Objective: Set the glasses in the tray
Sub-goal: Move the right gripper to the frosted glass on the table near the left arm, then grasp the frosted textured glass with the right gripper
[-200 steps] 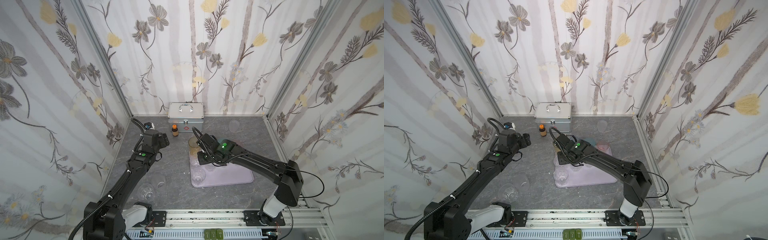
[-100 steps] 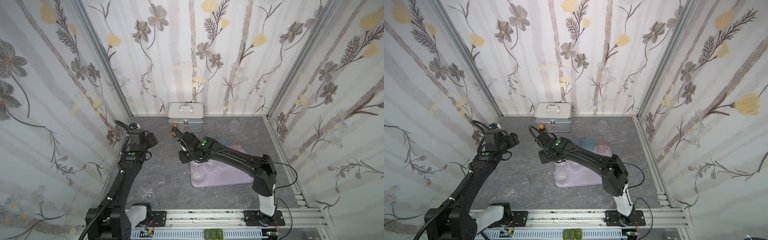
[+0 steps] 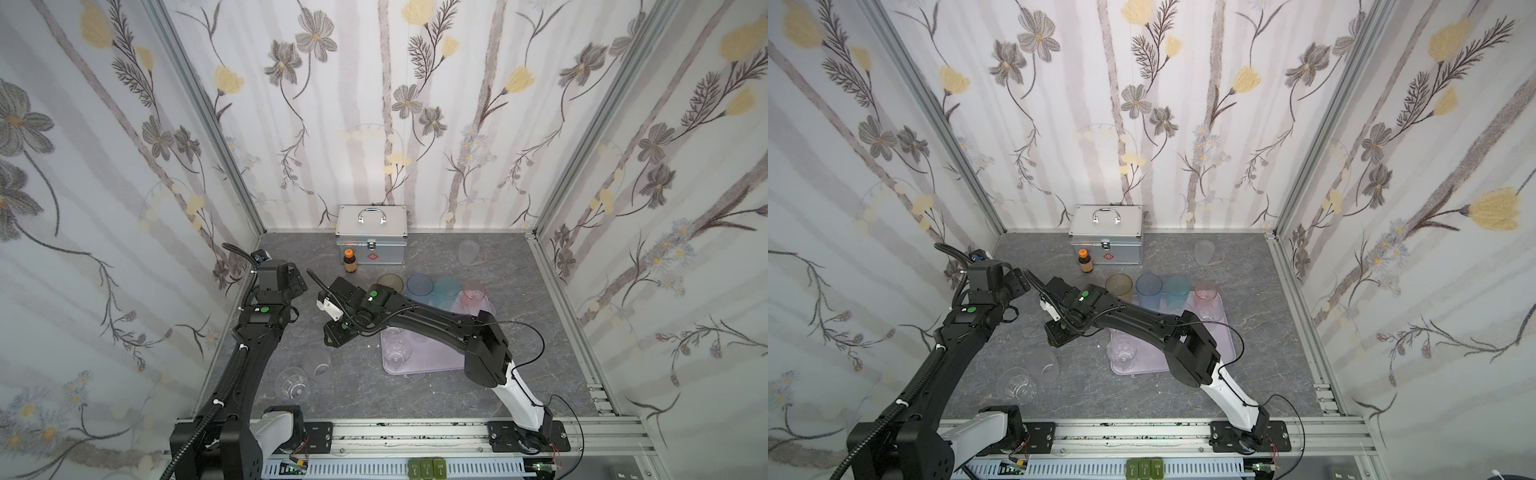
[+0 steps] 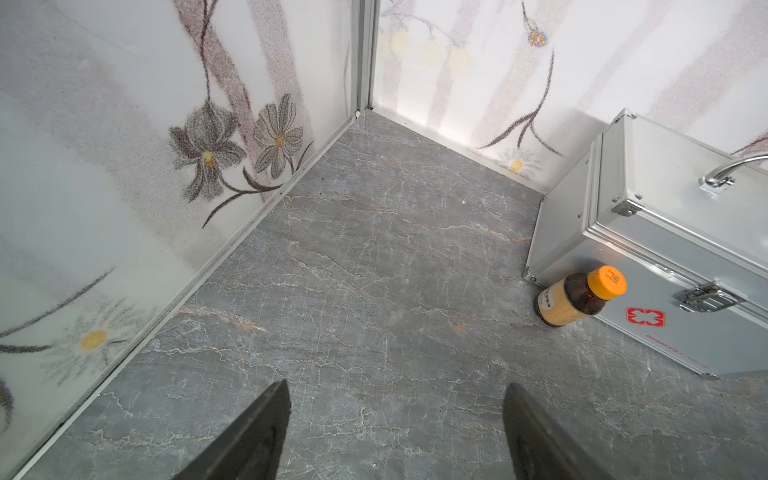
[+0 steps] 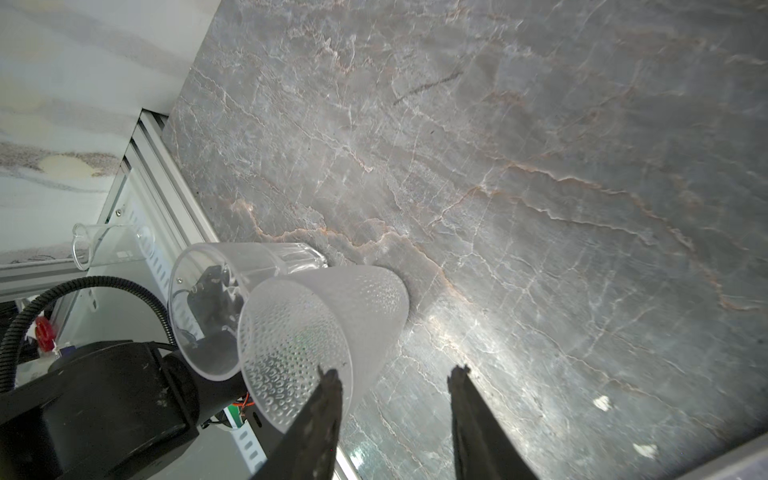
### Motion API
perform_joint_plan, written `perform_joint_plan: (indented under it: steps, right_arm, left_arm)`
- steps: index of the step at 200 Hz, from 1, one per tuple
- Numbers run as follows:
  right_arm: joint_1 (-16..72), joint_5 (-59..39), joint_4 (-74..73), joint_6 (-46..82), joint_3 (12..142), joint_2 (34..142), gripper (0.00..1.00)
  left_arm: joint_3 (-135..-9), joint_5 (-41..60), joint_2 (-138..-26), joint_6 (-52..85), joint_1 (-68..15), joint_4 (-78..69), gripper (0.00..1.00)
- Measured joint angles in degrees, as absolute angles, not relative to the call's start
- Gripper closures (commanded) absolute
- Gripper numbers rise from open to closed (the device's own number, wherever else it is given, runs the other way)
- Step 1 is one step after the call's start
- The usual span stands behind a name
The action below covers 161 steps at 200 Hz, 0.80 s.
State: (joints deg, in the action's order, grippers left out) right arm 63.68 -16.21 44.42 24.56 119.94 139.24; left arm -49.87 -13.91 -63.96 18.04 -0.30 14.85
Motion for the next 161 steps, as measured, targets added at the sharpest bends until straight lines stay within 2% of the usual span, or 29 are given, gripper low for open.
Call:
perform_joint_plan:
  steps: [80, 161]
  right_arm:
    - [64.5, -18.6, 45.1, 24.3, 120.0, 142.7, 0.64]
    - [63.5, -20.1, 44.1, 24.6, 120.4, 138.6, 0.58]
  left_arm:
    - [-49.7, -13.6, -64.1, 18.5, -0.3, 14.9, 0.18]
    - [-50.2, -14.7, -63.8, 18.0, -0.3, 15.2, 0.17]
